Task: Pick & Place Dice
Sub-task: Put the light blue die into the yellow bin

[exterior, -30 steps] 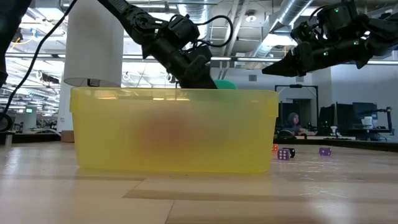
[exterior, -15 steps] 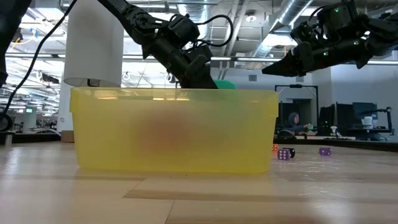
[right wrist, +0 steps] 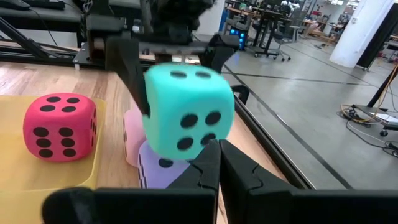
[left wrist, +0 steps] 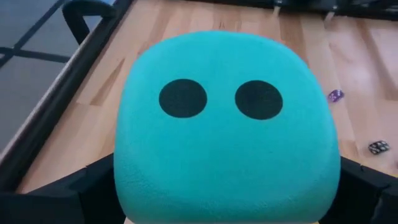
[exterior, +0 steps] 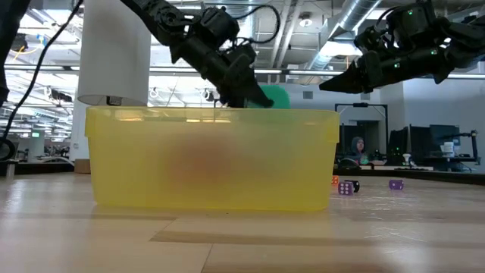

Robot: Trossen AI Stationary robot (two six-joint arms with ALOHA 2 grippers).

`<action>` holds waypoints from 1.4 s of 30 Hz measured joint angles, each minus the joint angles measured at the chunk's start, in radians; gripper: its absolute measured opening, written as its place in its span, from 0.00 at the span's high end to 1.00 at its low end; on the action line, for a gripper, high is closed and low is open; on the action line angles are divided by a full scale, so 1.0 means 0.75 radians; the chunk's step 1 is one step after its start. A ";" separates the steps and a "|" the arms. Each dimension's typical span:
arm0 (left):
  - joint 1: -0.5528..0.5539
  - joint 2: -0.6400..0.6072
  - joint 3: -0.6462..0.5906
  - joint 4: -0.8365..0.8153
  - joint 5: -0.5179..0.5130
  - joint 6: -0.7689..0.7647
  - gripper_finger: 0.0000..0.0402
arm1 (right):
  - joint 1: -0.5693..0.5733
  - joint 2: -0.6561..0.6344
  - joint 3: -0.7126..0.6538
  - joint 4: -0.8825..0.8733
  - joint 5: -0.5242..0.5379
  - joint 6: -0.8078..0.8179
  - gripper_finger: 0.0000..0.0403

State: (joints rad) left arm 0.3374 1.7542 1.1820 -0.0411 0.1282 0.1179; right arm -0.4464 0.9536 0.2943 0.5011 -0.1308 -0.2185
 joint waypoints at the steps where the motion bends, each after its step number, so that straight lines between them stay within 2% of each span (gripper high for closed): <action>1: 0.000 -0.011 0.000 0.012 0.000 0.000 0.05 | 0.000 0.000 0.000 -0.002 0.000 0.000 1.00; 10: -0.045 -0.140 0.000 -0.029 -0.001 0.000 0.05 | 0.000 0.000 -0.001 -0.002 0.000 0.000 1.00; 21: -0.177 -0.274 0.001 -0.140 0.000 0.000 0.05 | 0.001 0.000 -0.001 0.000 0.000 0.001 1.00; 32: -0.344 -0.308 0.000 -0.195 -0.001 -0.039 0.04 | 0.002 0.000 -0.001 0.000 0.000 0.021 1.00; 42: -0.443 -0.308 0.000 -0.318 -0.064 -0.062 0.06 | 0.020 0.000 -0.001 0.001 -0.001 0.047 1.00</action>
State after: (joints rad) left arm 0.0051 1.5234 1.1820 -0.2796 0.0799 0.0711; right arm -0.4314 0.9539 0.2939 0.5014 -0.1318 -0.1833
